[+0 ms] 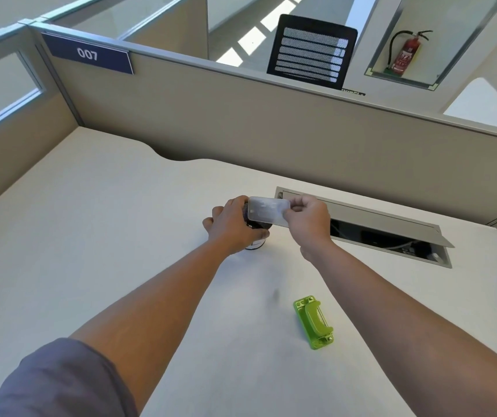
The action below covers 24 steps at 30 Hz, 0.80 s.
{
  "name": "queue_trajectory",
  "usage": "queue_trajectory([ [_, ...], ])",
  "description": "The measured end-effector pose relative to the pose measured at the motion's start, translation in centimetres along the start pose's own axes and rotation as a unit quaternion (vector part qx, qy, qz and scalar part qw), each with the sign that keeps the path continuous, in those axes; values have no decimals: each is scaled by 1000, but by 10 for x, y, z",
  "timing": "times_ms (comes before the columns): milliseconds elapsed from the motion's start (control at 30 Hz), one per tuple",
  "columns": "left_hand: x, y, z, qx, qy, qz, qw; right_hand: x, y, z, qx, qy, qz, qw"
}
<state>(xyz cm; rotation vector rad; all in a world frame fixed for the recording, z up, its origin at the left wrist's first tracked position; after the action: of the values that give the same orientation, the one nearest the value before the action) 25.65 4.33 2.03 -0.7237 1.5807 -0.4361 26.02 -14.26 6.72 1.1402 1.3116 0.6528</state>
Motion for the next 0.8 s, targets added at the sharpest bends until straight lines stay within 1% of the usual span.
queue_trajectory([
  [67, 1, 0, -2, -6, 6, -11, 1000, -4, -10, 1, 60, 0, 58, 996],
  [133, 2, -1, -4, -3, 12, -18, 1000, -6, -17, -1, 102, 2, 104, 989],
  [233, 3, 0, -5, 9, 14, -7, 1000, -9, -22, -5, 123, 1, 158, 980],
  [300, 2, 2, -7, 1, 19, 5, 1000, -10, -25, -8, 130, 4, 184, 974],
  [367, -1, 1, -13, -2, 7, -13, 1000, -10, -29, -10, 139, 6, 205, 969],
  [400, -4, -3, -17, 14, -11, -35, 999, -11, -30, -12, 141, 7, 215, 966],
  [500, -12, -19, -35, 95, -62, -98, 989, -14, -33, -18, 135, 10, 231, 964],
  [600, -11, -28, -55, 120, -78, -179, 973, -21, -40, -27, 140, 12, 245, 959],
  [700, -2, -33, -74, 90, -87, -259, 958, -30, -49, -43, 155, 11, 267, 951],
  [800, 17, -31, -91, 15, -82, -330, 940, -41, -60, -60, 170, -1, 280, 945],
])
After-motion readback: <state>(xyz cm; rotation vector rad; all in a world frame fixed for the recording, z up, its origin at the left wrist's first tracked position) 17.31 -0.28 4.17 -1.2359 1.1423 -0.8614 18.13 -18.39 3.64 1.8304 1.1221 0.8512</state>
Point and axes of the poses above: each hand's wrist, its own z-axis towards the middle knuckle, its own x-axis out of the palm, y = z × x, the point moved 7 cm from there along z, towards the middle knuckle, and after that the axes turned 1 degree about z, right-handed, at the moved point
